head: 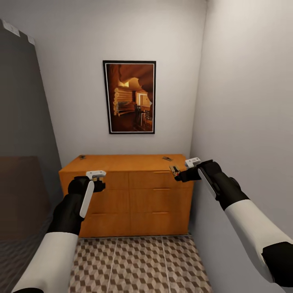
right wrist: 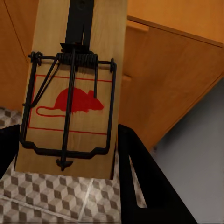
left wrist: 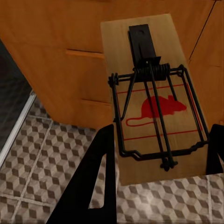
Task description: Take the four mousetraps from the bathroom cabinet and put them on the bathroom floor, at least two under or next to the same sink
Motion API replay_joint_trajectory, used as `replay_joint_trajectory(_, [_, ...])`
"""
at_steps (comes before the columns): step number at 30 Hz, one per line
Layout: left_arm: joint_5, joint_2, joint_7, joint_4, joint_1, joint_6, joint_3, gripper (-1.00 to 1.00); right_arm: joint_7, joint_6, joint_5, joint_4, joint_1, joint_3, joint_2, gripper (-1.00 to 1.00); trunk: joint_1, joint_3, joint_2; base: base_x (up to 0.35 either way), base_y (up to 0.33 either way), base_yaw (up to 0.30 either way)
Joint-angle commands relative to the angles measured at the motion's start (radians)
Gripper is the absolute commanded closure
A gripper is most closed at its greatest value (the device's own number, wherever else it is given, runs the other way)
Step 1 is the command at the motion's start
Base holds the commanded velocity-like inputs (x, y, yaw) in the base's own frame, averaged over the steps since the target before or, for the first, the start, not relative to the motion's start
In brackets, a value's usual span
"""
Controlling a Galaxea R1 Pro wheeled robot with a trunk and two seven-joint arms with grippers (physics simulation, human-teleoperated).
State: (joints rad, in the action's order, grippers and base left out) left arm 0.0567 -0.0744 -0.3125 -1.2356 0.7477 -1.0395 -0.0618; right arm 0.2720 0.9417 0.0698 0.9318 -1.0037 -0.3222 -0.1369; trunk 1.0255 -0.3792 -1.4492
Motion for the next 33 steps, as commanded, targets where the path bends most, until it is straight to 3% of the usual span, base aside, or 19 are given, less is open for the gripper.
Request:
replay_joint_trajectory(1, [0.005,-0.001,-0.007,-0.001,0.001,-0.004,-0.001,1.0,-0.003,0.005,0.01,0.001,-0.001,-0.003,-0.001,1.0,-0.001,-0.001,-0.001,-0.283,0.0,0.0])
replay_joint_trajectory(33, [0.006,-0.001,-0.007,0.001,0.001,-0.004,-0.001,1.0,0.0,0.005,0.012,0.001,-0.001,-0.003,-0.001,1.0,-0.001,-0.001,-0.001,-0.245,0.0,0.0])
